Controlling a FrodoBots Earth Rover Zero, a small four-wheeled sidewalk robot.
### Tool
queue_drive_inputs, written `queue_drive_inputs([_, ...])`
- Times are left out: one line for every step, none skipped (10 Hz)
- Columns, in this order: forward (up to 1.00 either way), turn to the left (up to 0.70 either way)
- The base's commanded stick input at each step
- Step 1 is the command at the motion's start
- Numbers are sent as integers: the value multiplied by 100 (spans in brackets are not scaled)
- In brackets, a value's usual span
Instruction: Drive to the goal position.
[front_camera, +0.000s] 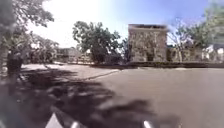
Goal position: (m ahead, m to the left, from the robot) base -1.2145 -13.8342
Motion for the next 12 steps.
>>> queue_drive_inputs([0,-85])
queue_drive_inputs([0,-85])
queue_drive_inputs([0,-85])
queue_drive_inputs([0,-85])
queue_drive_inputs([0,-85])
queue_drive_inputs([0,-85])
queue_drive_inputs([0,-85])
queue_drive_inputs([0,-85])
queue_drive_inputs([0,-85])
queue_drive_inputs([0,-85])
queue_drive_inputs([0,-85])
queue_drive_inputs([0,-85])
